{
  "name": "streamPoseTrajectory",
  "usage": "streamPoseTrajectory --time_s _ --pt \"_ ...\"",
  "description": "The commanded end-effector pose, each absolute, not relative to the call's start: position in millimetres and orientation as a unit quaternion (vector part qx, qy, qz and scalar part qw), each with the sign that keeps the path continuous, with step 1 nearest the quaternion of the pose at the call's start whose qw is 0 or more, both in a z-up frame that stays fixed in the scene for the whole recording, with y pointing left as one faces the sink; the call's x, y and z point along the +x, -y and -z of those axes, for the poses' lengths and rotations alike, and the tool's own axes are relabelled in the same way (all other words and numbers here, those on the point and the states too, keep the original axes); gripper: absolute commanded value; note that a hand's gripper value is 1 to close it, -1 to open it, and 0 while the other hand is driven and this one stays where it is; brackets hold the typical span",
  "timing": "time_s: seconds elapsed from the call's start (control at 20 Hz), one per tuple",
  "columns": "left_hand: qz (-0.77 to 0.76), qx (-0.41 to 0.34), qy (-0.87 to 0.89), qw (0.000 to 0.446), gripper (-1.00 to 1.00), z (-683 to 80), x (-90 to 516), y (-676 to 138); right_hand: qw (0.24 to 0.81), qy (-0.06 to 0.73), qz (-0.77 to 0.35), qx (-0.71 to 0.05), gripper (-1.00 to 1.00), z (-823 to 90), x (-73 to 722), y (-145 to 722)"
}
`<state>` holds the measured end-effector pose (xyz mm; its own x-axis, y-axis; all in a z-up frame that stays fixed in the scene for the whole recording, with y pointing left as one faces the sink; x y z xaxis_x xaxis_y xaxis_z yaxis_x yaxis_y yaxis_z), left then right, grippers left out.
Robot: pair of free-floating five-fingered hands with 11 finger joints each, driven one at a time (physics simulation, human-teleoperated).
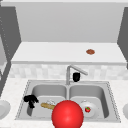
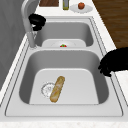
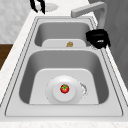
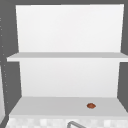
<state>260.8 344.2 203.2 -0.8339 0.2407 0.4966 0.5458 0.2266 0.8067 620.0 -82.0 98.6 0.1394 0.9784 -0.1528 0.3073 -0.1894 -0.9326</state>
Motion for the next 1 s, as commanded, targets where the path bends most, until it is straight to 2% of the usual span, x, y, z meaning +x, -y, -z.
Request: streamPoseTrajectory --time_s 0.0,0.5,0.95 --pt "0.567 -0.255 0.772 0.134 0.00 -203.2 260.8 -344.2 0.405 0.492 -0.441 -0.632 1.00 -87.5 621.1 79.4" --pt "0.567 -0.255 0.772 0.134 0.00 -203.2 260.8 -344.2 0.407 0.495 -0.426 -0.639 1.00 -69.7 626.6 88.5" --pt "0.567 -0.255 0.772 0.134 0.00 -203.2 260.8 -344.2 0.376 0.525 -0.391 -0.655 1.00 -57.6 627.9 95.2"
